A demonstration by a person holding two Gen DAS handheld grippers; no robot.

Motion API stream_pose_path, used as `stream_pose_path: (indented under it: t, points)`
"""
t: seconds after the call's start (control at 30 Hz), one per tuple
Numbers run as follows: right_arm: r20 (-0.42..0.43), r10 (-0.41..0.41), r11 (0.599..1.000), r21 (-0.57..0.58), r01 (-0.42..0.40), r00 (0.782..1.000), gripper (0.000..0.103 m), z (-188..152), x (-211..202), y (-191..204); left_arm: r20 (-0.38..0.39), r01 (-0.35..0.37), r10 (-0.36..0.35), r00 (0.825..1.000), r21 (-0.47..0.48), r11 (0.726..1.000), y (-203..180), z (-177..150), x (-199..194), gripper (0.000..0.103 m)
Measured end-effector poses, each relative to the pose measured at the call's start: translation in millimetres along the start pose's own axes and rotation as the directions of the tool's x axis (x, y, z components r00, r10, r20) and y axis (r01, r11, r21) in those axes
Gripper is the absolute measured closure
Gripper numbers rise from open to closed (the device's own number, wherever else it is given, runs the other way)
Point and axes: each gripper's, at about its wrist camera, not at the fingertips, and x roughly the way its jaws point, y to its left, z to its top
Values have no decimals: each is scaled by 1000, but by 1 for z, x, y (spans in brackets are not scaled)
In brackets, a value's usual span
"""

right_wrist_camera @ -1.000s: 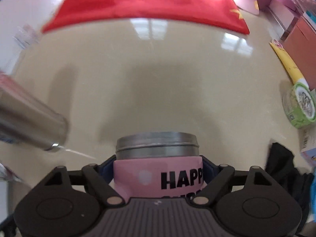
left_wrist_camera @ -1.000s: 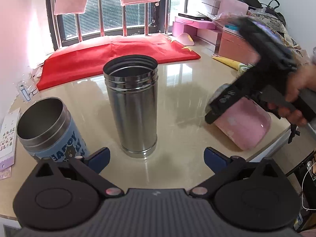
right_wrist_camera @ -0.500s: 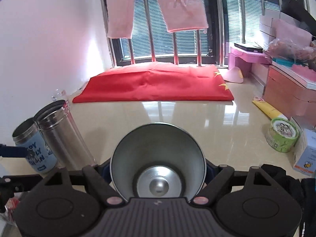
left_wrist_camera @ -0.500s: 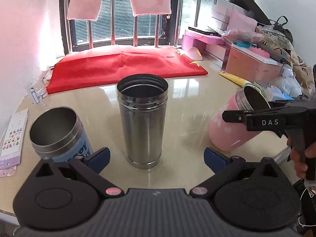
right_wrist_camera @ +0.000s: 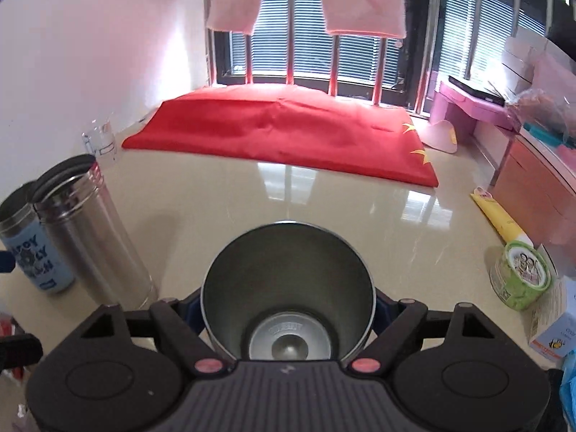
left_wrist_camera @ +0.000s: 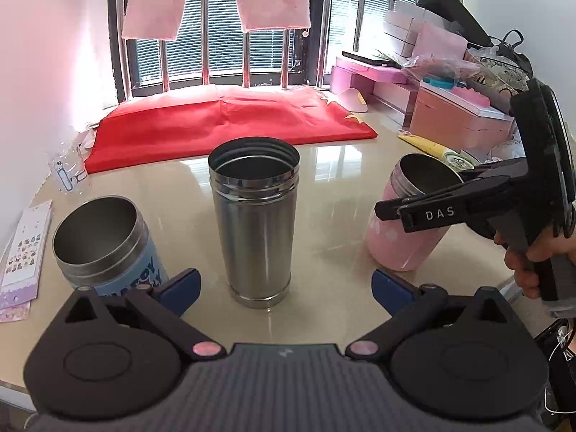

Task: Flip cup upright

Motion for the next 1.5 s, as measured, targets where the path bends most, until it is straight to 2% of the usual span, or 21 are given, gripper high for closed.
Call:
stream_pose_path:
  t: [0.13, 0.2, 0.23, 0.43, 0.63, 0.73, 0.83, 0.97, 1.13, 1.27, 1.33, 1.5]
  points:
    - [21, 17, 999, 33, -17, 1000, 19, -1, 1, -7, 12, -3, 3, 1000, 8, 1000, -2, -2, -1, 0]
    - [41, 28, 999, 37, -30, 999, 11, -3, 0, -10, 19, -5, 4, 1000, 10, 1000, -3, -4, -3, 0]
    - [49, 32, 999, 40, -34, 998, 11, -3, -1, -10, 23, -6, 6, 1000, 12, 1000, -4, -4, -4, 0]
    - [98, 54, 995, 75, -62, 994, 10, -11, -8, -12, 54, -21, 20, 998, 16, 1000, -10, -7, -14, 0]
    - [188, 41, 994, 96, -60, 981, 3, -27, -41, -10, 109, -37, 36, 993, 10, 999, -16, -17, -38, 0]
    - [269, 29, 993, 105, -60, 963, 2, -40, -69, -6, 153, -50, 49, 987, 3, 999, -20, -24, -56, 0]
    - [355, 12, 996, 84, -44, 935, 0, -56, -100, 5, 204, -65, 64, 977, -3, 998, -26, -34, -76, 0]
    - [456, -4, 999, 48, -20, 890, 0, -81, -146, 25, 295, -81, 85, 952, -27, 996, -32, -53, -111, 0]
    - [534, -1, 997, 62, -38, 845, 0, -120, -196, 45, 373, -89, 103, 922, -54, 995, -38, -78, -153, 0]
    - [567, -3, 997, 60, -38, 824, 0, -150, -234, 62, 435, -97, 106, 894, -42, 994, -42, -100, -186, 0]
    - [572, -7, 997, 67, -38, 820, 0, -162, -247, 70, 462, -94, 107, 880, -51, 994, -42, -110, -199, 0]
    - [567, -6, 998, 51, -28, 824, 0, -177, -255, 86, 473, -87, 130, 871, -111, 990, -33, -126, -205, 0]
